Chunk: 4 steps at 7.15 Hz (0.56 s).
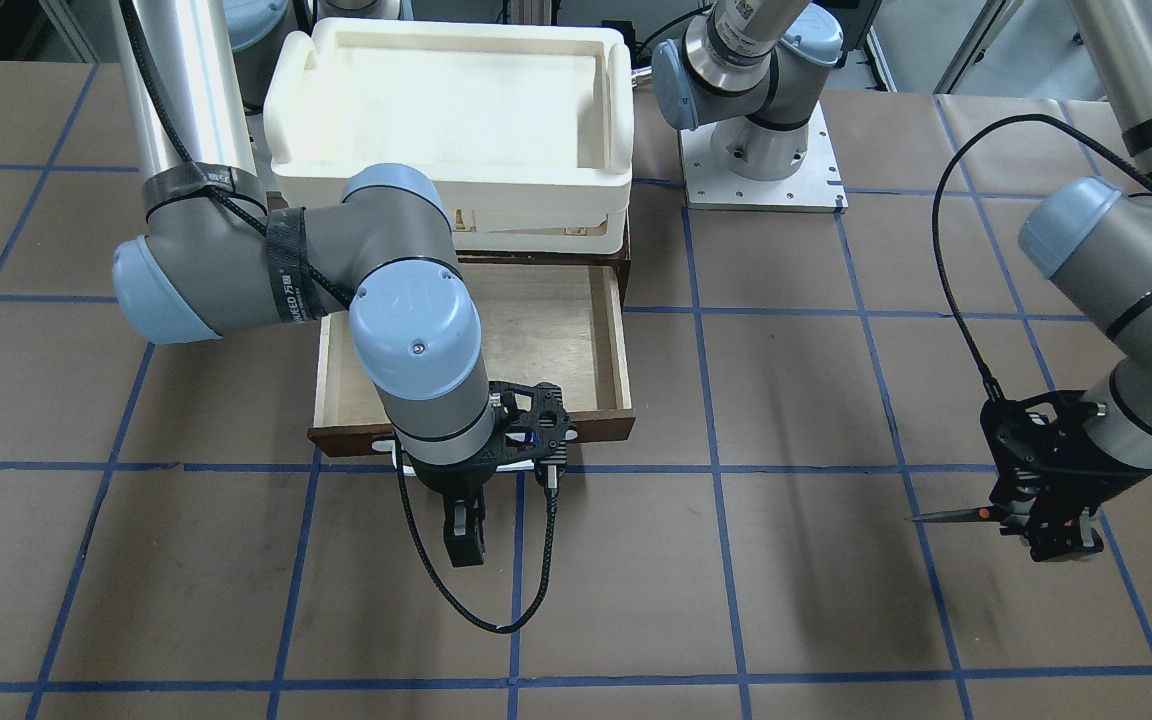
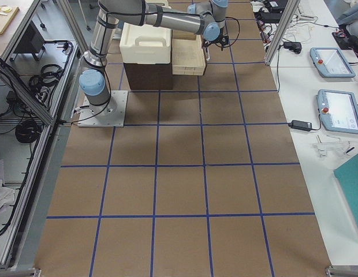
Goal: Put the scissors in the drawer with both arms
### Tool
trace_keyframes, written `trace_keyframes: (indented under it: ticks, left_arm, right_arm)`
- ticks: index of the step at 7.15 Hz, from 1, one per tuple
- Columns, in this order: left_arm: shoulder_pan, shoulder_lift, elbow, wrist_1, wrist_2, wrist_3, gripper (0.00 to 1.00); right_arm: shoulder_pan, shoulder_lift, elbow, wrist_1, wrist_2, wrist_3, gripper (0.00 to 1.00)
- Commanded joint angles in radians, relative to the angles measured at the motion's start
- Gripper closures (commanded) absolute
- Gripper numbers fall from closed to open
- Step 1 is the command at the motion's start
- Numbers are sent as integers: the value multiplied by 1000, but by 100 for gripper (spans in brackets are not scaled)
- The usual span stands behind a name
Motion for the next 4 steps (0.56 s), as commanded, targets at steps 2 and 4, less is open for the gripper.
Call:
trace_keyframes:
  ticks: [2, 4]
  left_arm:
    - [0, 0, 0, 0, -2, 0, 100]
    - [-30, 15, 2, -2, 1, -70, 100]
  right_arm:
    - [-27, -44, -3, 19, 18, 20, 0]
    - [-42, -134, -3, 118, 31, 58, 0]
